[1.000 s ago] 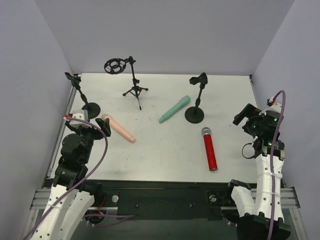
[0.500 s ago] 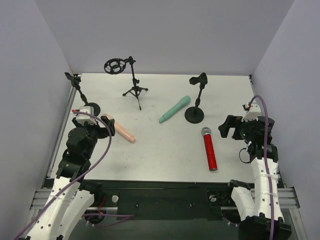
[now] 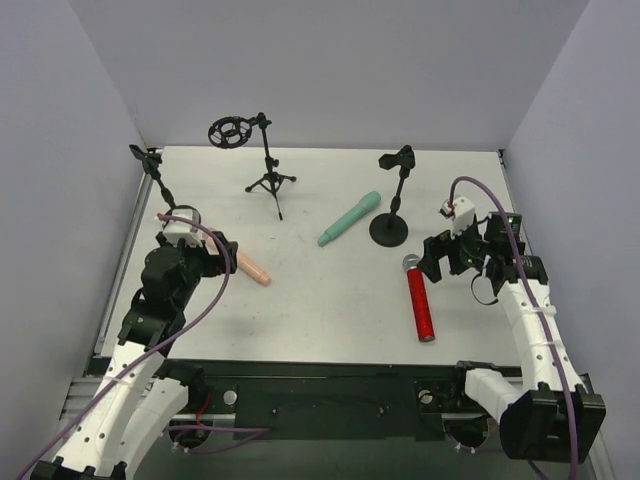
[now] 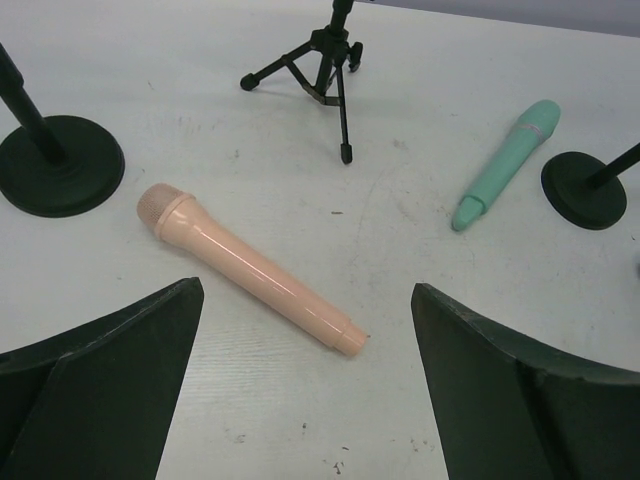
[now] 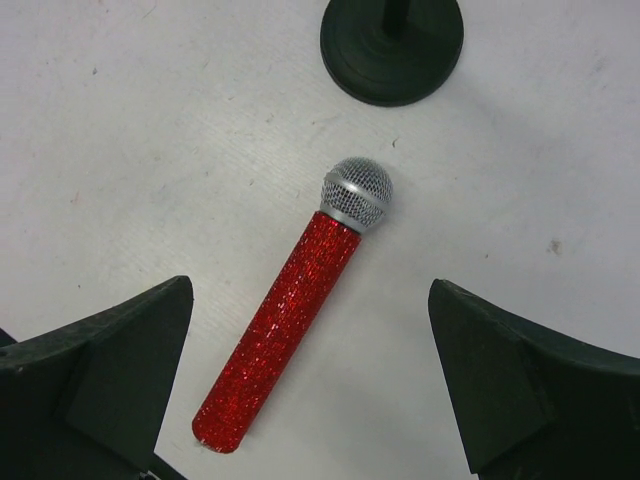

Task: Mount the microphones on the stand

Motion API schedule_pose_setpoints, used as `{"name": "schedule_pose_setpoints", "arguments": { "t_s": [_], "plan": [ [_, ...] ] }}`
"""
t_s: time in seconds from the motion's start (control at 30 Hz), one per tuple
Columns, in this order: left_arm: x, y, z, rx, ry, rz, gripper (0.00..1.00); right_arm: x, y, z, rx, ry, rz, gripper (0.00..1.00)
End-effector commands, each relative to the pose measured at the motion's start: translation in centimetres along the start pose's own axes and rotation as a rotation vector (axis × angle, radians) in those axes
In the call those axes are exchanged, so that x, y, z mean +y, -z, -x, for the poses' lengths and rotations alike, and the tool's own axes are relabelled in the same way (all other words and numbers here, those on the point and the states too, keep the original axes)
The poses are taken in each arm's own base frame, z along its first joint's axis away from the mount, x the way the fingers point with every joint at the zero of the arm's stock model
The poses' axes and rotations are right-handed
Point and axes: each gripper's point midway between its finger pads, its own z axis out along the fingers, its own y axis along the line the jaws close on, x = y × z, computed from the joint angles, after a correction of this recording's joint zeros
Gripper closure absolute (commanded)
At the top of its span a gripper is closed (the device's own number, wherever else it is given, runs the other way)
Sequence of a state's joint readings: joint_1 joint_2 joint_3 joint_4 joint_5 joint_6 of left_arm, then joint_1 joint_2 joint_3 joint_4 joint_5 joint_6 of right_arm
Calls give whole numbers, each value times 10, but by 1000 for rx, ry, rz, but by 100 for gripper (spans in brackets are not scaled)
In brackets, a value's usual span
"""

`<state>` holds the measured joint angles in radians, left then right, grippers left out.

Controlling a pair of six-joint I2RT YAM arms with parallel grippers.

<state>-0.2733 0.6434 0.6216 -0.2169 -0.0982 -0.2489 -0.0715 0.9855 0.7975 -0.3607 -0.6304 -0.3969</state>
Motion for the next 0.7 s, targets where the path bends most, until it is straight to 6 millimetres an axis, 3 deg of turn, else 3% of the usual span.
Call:
{"name": "schedule_pose_setpoints", "arguments": {
  "t_s": [0.0, 0.13, 0.33, 0.57, 0.67],
  "plan": [
    [-18, 4, 26, -57, 2, -79, 3, -4, -7, 50, -75, 117, 98, 5],
    [-19, 6, 28, -63, 0, -85, 3, -13, -25, 75, -63, 98, 127, 11],
    [-18, 10, 31, -80, -3, -83, 3, -24, -44, 86, -100, 24, 82, 13],
    [-24, 8, 29, -66, -10, -119, 3, -14, -56, 129, -114, 128, 185, 14],
    [-31, 9, 28, -64, -16, -162, 3, -29, -73, 137, -93, 139, 186, 15]
  ]
}}
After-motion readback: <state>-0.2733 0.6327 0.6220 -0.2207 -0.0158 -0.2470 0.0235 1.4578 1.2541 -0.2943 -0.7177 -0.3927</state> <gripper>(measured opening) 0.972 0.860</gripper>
